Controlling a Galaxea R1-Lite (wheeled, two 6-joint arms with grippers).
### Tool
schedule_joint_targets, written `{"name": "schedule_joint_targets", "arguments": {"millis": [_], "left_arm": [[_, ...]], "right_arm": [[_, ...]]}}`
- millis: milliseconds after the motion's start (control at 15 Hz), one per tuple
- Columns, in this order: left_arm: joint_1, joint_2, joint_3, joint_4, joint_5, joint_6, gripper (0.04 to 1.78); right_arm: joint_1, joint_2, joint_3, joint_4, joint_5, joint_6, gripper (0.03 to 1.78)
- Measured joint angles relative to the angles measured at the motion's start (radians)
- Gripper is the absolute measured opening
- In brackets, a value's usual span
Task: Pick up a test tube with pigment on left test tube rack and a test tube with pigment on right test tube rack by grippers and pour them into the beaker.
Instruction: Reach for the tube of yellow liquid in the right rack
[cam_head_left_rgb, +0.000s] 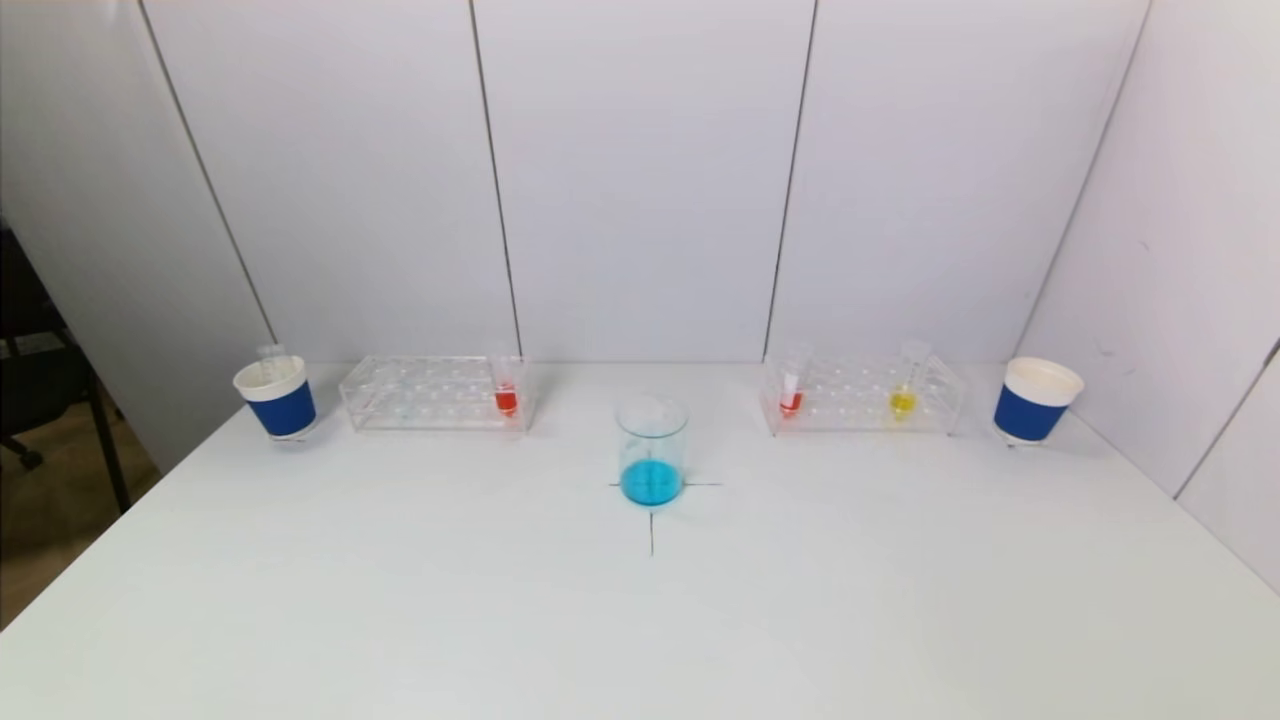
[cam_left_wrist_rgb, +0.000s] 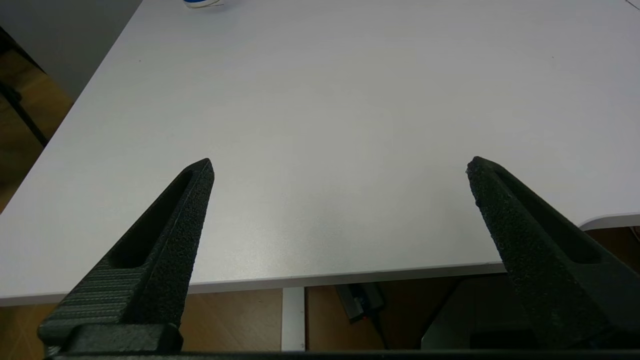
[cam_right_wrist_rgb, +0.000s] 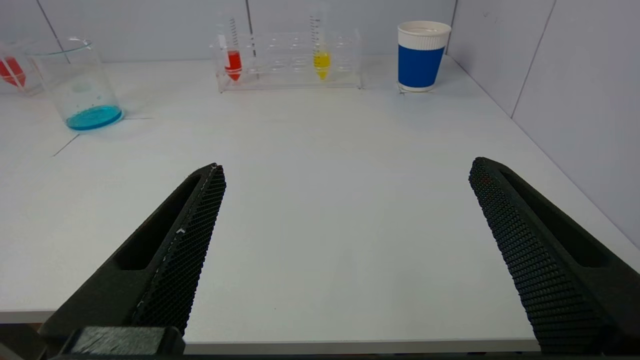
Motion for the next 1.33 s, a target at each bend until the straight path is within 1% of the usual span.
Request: {"name": "schedule_joint_targets", "arguments": {"millis": [1333], "left_arm": [[-0.004,-0.008,0.0,-0.001,-0.002,-0.003,1.76]], "right_arm": [[0.0,0.0,0.0,0.0,0.0,0.0,1.77]]}}
